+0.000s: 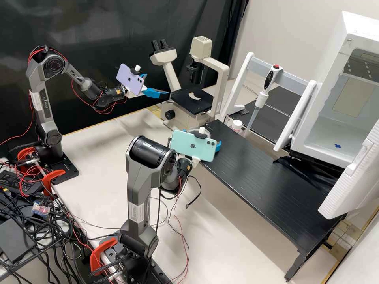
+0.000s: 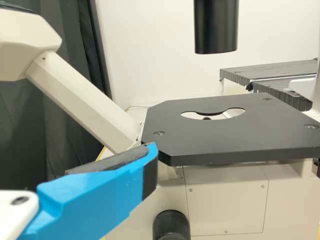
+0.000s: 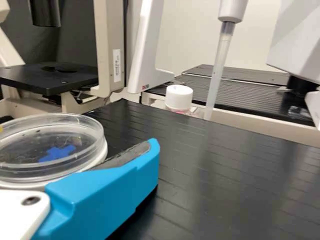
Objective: Move the petri dish to the incubator
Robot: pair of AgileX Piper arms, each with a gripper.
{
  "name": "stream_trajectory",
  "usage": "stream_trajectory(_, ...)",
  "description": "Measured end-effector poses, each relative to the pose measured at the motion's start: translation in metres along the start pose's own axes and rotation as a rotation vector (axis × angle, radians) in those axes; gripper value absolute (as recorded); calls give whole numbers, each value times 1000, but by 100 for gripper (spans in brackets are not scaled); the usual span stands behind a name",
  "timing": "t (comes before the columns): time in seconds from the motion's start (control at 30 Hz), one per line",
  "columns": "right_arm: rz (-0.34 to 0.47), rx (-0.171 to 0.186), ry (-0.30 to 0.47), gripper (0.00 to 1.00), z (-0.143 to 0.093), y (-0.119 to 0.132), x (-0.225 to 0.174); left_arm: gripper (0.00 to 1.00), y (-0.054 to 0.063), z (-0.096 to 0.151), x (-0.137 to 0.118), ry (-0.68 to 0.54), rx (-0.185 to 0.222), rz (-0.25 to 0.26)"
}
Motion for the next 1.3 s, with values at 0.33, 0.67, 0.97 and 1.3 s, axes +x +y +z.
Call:
stream_trajectory(0.33,-12,1,3,0,0,-1,1,100,0,0,0,0,0,0)
stream_trajectory(0.67,-15,-3,10,0,-2,-1,3,100,0,0,0,0,0,0)
stream_trajectory(0.97,-20,-2,7,0,-2,-1,5,100,0,0,0,0,0,0)
stream_trajectory(1.3,-15,5,-5,0,2,8,2,100,0,0,0,0,0,0)
